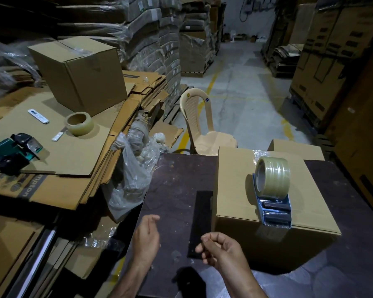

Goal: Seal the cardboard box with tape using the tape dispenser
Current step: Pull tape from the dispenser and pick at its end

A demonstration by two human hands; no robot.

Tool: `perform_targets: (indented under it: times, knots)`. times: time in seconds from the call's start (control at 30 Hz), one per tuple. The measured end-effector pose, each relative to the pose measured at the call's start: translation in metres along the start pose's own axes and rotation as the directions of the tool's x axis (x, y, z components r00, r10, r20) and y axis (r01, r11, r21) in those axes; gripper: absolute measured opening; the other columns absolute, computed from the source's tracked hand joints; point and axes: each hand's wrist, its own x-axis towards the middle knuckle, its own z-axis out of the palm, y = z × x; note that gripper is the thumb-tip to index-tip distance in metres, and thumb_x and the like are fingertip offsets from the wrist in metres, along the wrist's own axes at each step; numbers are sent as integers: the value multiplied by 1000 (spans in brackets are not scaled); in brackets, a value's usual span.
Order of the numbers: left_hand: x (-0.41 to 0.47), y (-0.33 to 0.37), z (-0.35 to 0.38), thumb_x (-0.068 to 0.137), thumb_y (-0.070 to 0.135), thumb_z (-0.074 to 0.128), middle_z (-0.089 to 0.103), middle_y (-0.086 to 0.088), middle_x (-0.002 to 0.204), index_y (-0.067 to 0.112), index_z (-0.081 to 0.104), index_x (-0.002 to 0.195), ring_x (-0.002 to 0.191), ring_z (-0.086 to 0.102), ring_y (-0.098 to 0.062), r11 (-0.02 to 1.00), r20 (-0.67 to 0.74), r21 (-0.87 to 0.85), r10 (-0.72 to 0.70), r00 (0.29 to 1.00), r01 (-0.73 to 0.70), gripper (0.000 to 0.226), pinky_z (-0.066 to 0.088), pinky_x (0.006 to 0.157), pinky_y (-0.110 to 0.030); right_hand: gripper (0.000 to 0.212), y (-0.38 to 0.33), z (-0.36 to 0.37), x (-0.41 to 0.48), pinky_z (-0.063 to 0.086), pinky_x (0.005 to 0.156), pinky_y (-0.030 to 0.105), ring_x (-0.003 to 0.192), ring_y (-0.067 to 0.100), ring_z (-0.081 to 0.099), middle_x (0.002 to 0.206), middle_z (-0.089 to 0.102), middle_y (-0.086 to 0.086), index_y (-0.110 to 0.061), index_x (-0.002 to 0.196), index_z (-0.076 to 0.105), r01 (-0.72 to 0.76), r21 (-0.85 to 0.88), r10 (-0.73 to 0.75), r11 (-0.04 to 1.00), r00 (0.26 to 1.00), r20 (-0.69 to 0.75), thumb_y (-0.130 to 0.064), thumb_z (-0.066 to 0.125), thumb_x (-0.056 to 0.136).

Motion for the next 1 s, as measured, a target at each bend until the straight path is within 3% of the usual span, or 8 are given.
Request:
perform_targets:
  times: [0.13,0.23,0.37,0.43,0.6,0.7,0.83,1.0]
  knots:
    - [12,-13,1,89,-9,37,56,-12,91,6,43,118,77,56,-31,987,3,-23,-162,987,162,33,47,70,-37,10,1,-6,-3,46,49,20,52,14,53,64,65,15,6,89,62,18,-12,-17,1000,1000,3,-2,55,92]
    - [17,-18,2,92,-17,30,53,-16,98,-1,41,115,73,58,-31,937,97,-195,-274,957,288,30,53,51,-28,11,5,-12,-5,46,51,23,53,15,53,65,66,15,5,89,62,3,-28,-3,1000,1000,0,-2,55,92]
    - [23,-29,0,103,14,38,59,-9,57,-4,59,94,40,57,-16,929,152,-122,-332,931,351,30,38,32,-17,12,8,-20,-7,46,50,24,54,17,51,64,65,16,6,87,62,-5,-50,4,999,1000,-21,-1,54,92]
    - [37,-38,-5,103,27,35,54,-6,48,-3,68,81,37,48,-18,926,55,-62,-369,928,372,50,34,39,-19,13,10,-24,-8,45,49,24,53,16,51,64,65,17,8,89,62,-10,-56,8,998,1000,-26,0,53,92]
    - [80,-39,-26,92,5,45,63,-20,118,13,59,115,104,59,-40,952,-105,106,-276,955,287,28,47,90,-42,13,11,-35,-15,45,51,25,53,16,52,67,66,18,6,88,62,-19,-80,17,997,999,-28,-2,53,93]
    - [96,-33,-38,85,2,61,62,-14,115,16,49,121,101,60,-37,967,-108,92,-227,968,237,40,51,89,-46,13,7,-45,-23,45,53,26,56,18,50,68,66,18,6,88,62,-6,-69,3,998,999,-35,-2,54,93]
    - [95,-16,-55,78,10,77,63,-22,113,4,59,117,101,61,-38,978,-345,38,-180,921,205,44,49,87,-44,12,3,-66,-34,45,54,27,56,19,51,68,66,19,6,87,63,26,-59,-32,998,995,-95,-1,55,92]
    - [96,2,-61,93,45,56,66,-27,109,-1,67,110,103,58,-44,931,-230,265,-192,954,251,50,44,87,-43,12,-8,-99,-48,45,46,22,47,13,51,63,66,18,7,82,64,136,-121,-168,983,935,-311,1,57,90]
